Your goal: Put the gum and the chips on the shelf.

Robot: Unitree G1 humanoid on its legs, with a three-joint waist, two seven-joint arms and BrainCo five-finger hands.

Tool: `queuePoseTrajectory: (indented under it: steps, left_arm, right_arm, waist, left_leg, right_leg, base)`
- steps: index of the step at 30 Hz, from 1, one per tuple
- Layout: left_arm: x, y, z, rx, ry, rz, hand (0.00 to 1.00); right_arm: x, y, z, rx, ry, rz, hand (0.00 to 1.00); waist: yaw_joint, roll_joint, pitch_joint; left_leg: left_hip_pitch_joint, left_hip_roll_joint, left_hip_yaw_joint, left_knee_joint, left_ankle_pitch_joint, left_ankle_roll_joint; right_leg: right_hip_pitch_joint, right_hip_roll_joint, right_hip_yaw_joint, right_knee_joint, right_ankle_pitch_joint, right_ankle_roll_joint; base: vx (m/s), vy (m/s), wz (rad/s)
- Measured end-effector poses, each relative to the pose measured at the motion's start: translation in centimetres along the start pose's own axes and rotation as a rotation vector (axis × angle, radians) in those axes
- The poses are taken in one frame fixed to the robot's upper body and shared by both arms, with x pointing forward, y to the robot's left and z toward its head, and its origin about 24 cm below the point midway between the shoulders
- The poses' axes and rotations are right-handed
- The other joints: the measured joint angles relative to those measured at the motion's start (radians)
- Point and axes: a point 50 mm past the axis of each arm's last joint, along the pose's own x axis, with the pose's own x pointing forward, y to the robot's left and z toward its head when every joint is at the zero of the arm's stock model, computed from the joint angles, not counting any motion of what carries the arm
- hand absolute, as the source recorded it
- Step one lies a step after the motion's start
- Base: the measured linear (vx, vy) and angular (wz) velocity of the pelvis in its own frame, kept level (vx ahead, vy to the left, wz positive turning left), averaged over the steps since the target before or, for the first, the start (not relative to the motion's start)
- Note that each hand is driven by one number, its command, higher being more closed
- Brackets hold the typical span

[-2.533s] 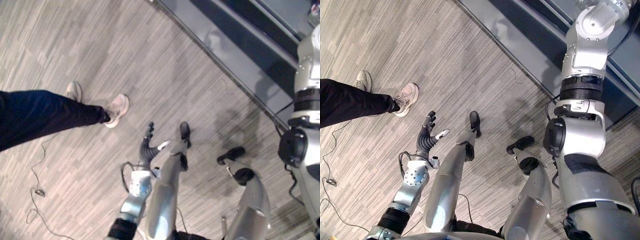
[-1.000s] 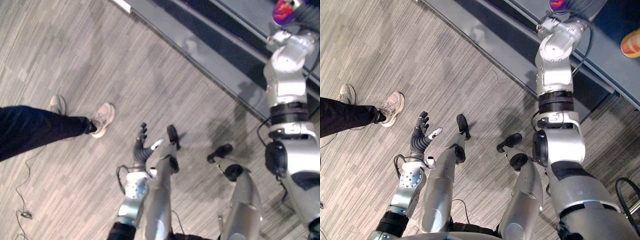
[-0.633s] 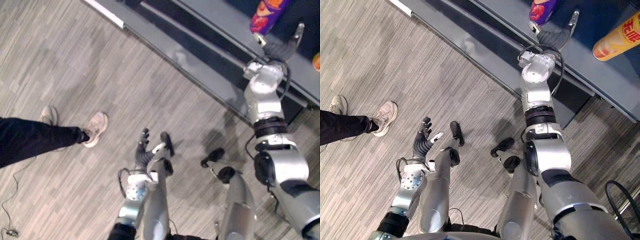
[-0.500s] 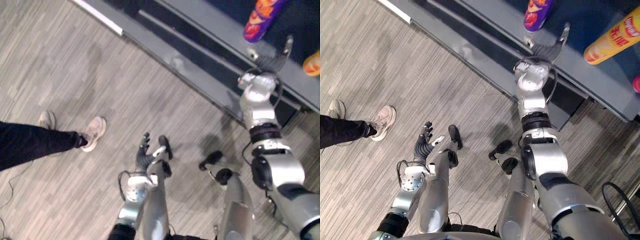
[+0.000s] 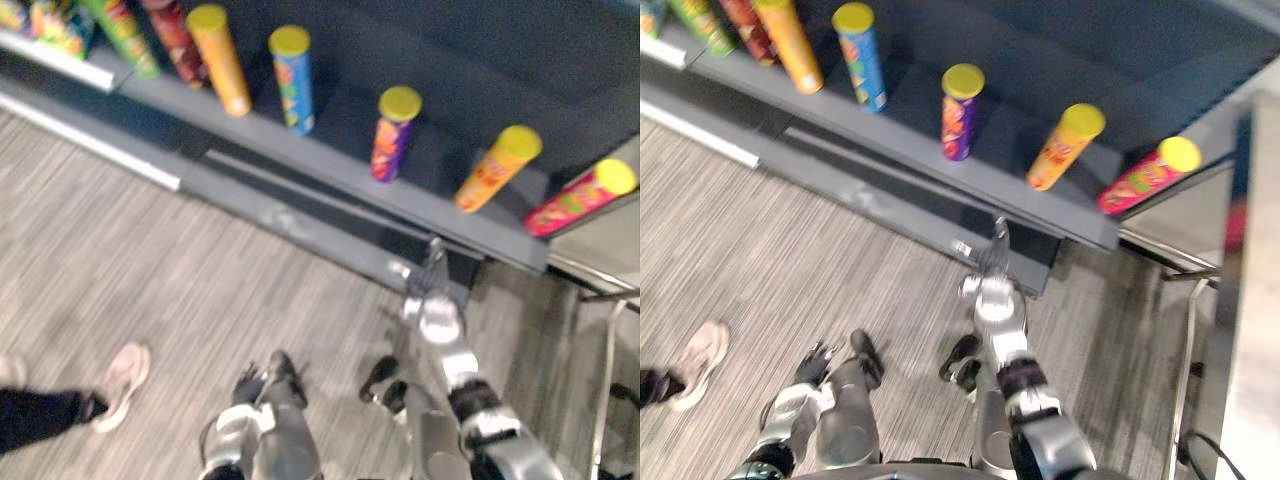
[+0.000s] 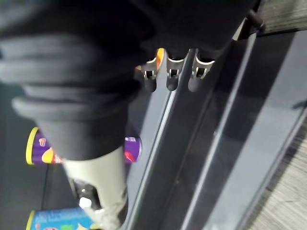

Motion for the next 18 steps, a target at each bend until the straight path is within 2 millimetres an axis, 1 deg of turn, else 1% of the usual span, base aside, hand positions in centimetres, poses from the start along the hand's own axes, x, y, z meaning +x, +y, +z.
queuePoseTrajectory:
  steps: [1, 2, 3, 4, 5, 6, 8, 10, 11, 12, 13, 16, 18]
  left_arm:
    - [-0.2, 0.7, -1.2, -0.004, 0.064, 0.024, 0.0]
    - [-0.3, 1.0, -1.7, 0.001, 0.085, 0.033, 0.0]
    - [-0.7, 1.5, -2.9, 0.023, 0.125, 0.043, 0.0]
    - [-0.9, 1.5, -3.4, 0.027, 0.137, 0.042, 0.0]
    - [-1.2, 1.5, -4.3, 0.063, 0.155, 0.042, 0.0]
    - [-1.5, 1.3, -4.8, 0.096, 0.162, 0.035, 0.0]
    - [-1.8, 1.2, -5.5, 0.13, 0.173, 0.03, 0.0]
    - [-2.4, 1.1, -6.5, 0.145, 0.184, 0.029, 0.0]
    - [-2.4, 1.1, -6.5, 0.145, 0.184, 0.029, 0.0]
    - [-2.6, 1.1, -7.0, 0.143, 0.194, 0.032, 0.0]
    - [-2.8, 1.0, -7.3, 0.144, 0.199, 0.03, 0.0]
    - [-3.1, 0.8, -7.9, 0.135, 0.199, 0.033, 0.0]
    - [-3.4, 0.7, -8.3, 0.123, 0.205, 0.046, 0.0]
  right_arm:
    - [-1.8, -0.5, -2.6, -0.029, 0.079, 0.063, 0.0]
    - [-2.8, -0.8, -4.0, -0.034, 0.124, 0.089, 0.0]
    - [-5.4, -1.9, -7.1, -0.044, 0.242, 0.145, 0.0]
    - [-6.5, -2.3, -8.2, -0.048, 0.286, 0.159, 0.0]
    - [-8.5, -3.1, -10.3, -0.056, 0.38, 0.183, 0.0]
    - [-10.3, -4.0, -12.1, -0.048, 0.467, 0.18, 0.0]
    - [-12.2, -4.6, -13.8, -0.038, 0.56, 0.17, 0.0]
    - [-14.8, -5.9, -16.1, 0.008, 0.691, 0.107, 0.0]
    - [-14.8, -5.9, -16.1, 0.01, 0.692, 0.103, 0.0]
    - [-15.2, -7.0, -16.7, 0.027, 0.724, 0.031, 0.0]
    - [-15.6, -7.8, -17.2, 0.035, 0.757, -0.026, 0.0]
    - [-16.4, -9.1, -18.1, 0.086, 0.819, -0.149, 0.0]
    - [-17.4, -10.2, -18.9, 0.166, 0.879, -0.291, 0.0]
  waist:
    - [-0.009, -0.008, -0.032]
    - [-0.014, -0.01, -0.047]
    - [-0.031, -0.008, -0.085]
    - [-0.037, -0.006, -0.099]
    - [-0.052, -0.005, -0.13]
    - [-0.052, -0.002, -0.159]
    - [-0.052, 0.004, -0.186]
    - [-0.051, 0.022, -0.213]
    - [-0.051, 0.022, -0.214]
    - [-0.052, 0.039, -0.231]
    - [-0.052, 0.048, -0.237]
    - [-0.049, 0.063, -0.256]
    - [-0.049, 0.078, -0.265]
  left_leg:
    - [0.037, -0.018, 0.014, -0.026, 0.005, -0.006]
    - [0.055, -0.024, 0.021, -0.039, 0.006, -0.007]
    - [0.1, -0.045, 0.026, -0.071, 0.008, -0.004]
    - [0.117, -0.053, 0.026, -0.086, 0.008, -0.004]
    - [0.147, -0.068, 0.027, -0.116, 0.01, -0.005]
    - [0.176, -0.08, 0.035, -0.144, 0.011, -0.006]
    - [0.211, -0.093, 0.046, -0.175, 0.012, -0.008]
    - [0.263, -0.116, 0.05, -0.217, 0.013, -0.009]
    - [0.264, -0.117, 0.051, -0.219, 0.013, -0.009]
    - [0.284, -0.129, 0.05, -0.237, 0.014, -0.008]
    - [0.299, -0.137, 0.048, -0.25, 0.014, -0.007]
    - [0.318, -0.151, 0.041, -0.268, 0.016, -0.006]
    - [0.337, -0.164, 0.033, -0.291, 0.02, -0.003]
  right_leg:
    - [0.026, 0.01, 0.013, -0.041, 0.024, 0.001]
    - [0.04, 0.013, 0.021, -0.056, 0.031, -0.002]
    - [0.08, 0.015, 0.026, -0.093, 0.043, -0.001]
    - [0.095, 0.015, 0.027, -0.106, 0.047, 0.002]
    - [0.124, 0.016, 0.026, -0.135, 0.057, 0.003]
    - [0.149, 0.018, 0.028, -0.158, 0.067, 0.006]
    - [0.176, 0.019, 0.03, -0.182, 0.076, 0.016]
    - [0.227, 0.018, 0.03, -0.213, 0.085, 0.03]
    - [0.227, 0.018, 0.03, -0.214, 0.085, 0.03]
    - [0.25, 0.015, 0.027, -0.233, 0.092, 0.039]
    - [0.265, 0.013, 0.023, -0.244, 0.096, 0.044]
    - [0.29, 0.008, 0.013, -0.26, 0.1, 0.051]
    - [0.313, 0.004, 0.003, -0.279, 0.106, 0.06]
  base:
    - [0.18, 0.064, -0.31]
    - [0.22, 0.08, -0.26]
    - [0.16, 0.061, -0.1]
    - [0.2, 0.084, 0.0]
    - [0.21, 0.094, 0.02]
    - [0.2, 0.092, 0.01]
    - [0.17, 0.09, -0.04]
    - [0.15, 0.096, 0.01]
    - [0.11, 0.083, 0.03]
    - [0.09, 0.081, 0.07]
    - [0.08, 0.093, 0.11]
    - [0.04, 0.063, 0.12]
    - [0.0, 0.053, 0.13]
